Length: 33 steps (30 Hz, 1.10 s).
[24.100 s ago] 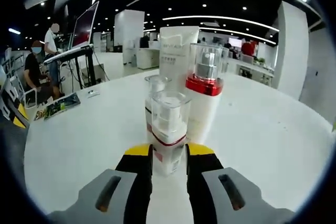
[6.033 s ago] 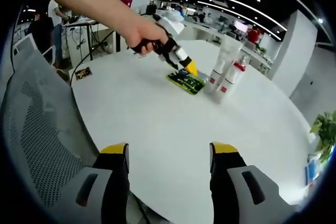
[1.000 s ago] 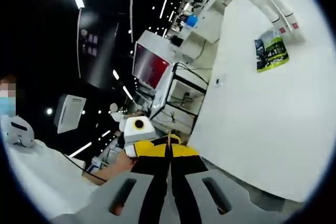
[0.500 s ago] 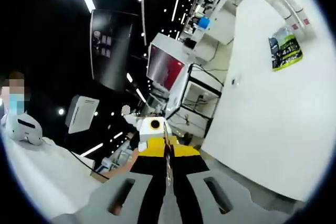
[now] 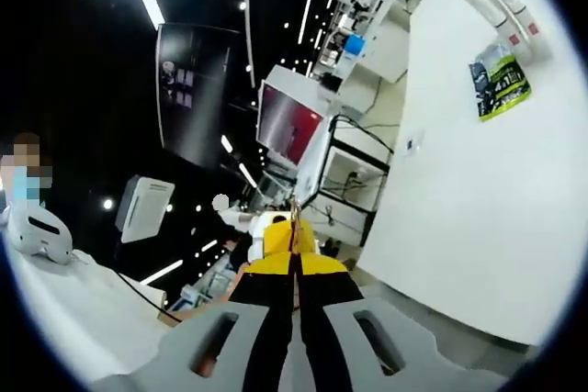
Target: Arrange the skincare products in the storage area until every visible bottle or jar stands upright without overlapping.
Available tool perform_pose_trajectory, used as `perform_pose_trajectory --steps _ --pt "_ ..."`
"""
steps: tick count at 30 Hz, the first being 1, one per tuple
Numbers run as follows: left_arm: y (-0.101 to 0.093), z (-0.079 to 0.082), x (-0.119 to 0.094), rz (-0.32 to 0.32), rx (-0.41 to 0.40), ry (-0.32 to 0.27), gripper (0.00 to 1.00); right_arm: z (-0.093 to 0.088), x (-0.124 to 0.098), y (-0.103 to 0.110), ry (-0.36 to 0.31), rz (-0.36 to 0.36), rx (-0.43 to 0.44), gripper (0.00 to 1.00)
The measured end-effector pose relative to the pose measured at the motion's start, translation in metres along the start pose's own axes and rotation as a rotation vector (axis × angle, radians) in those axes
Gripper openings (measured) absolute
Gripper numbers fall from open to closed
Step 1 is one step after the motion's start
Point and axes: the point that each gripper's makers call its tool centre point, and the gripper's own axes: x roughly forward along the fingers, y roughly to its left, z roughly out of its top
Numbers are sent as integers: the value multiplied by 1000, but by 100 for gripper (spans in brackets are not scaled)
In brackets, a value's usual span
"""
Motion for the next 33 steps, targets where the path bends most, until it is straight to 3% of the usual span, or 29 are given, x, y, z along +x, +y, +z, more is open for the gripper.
perform_pose_trajectory --steps 8,12,16,19,26,29,33 --pt "-2 -7 3 -1 14 38 2 4 -5 -1 2 -3 9 0" --pt "-1 -6 1 7 35 38 1 5 -4 -4 0 -41 -89 2" --pt "-2 -14 4 -2 31 77 1 11 -1 -3 -17 -47 -99 9" --pt "-3 -19 5 -1 37 102 1 13 2 0 -13 -45 -116 2" --pt "-5 -19 4 -9 37 105 1 14 4 2 -8 -41 -120 3" --pt "0 -28 7 12 47 149 1 15 5 0 -12 -49 -126 6" --pt "0 -28 5 12 52 152 1 10 8 1 22 -56 -145 0"
